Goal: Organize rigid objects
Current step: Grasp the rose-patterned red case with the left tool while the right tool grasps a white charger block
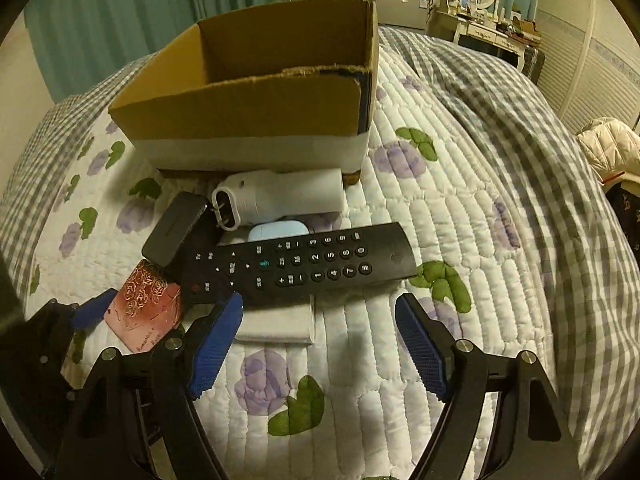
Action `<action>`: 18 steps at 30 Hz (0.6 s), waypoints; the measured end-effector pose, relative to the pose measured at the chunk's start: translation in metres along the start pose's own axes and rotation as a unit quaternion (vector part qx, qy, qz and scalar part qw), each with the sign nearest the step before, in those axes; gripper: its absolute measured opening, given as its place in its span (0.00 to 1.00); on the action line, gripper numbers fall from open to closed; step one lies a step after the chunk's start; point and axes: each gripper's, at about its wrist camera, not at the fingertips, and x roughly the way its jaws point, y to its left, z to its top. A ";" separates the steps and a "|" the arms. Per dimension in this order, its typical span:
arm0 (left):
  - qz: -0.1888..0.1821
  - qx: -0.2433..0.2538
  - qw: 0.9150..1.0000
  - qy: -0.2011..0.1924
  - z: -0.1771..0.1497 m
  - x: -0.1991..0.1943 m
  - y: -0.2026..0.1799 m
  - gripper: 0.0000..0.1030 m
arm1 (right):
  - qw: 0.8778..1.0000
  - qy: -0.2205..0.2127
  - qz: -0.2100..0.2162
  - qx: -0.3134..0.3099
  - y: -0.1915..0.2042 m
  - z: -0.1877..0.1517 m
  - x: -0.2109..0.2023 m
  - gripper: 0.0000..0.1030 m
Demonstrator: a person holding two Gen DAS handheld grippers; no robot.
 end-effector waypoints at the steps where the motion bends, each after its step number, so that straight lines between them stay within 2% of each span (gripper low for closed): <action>1: -0.001 -0.004 1.000 -0.001 0.000 -0.002 0.002 0.70 | 1.000 0.002 0.000 -0.002 0.000 -0.001 0.001 0.76; 11: 0.018 -0.039 0.999 -0.019 0.017 -0.027 0.022 0.70 | 0.998 0.026 0.009 -0.048 0.025 -0.012 0.020 0.76; 16: 0.019 -0.046 0.999 -0.020 0.019 -0.027 0.027 0.70 | 0.999 0.025 0.022 -0.034 0.027 -0.007 0.032 0.76; 17: 0.018 -0.047 0.999 -0.020 0.019 -0.027 0.028 0.70 | 0.999 0.027 0.026 -0.030 0.027 -0.006 0.035 0.73; 18: 0.018 -0.047 0.999 -0.019 0.019 -0.026 0.028 0.70 | 0.999 0.030 0.030 -0.028 0.028 -0.005 0.038 0.65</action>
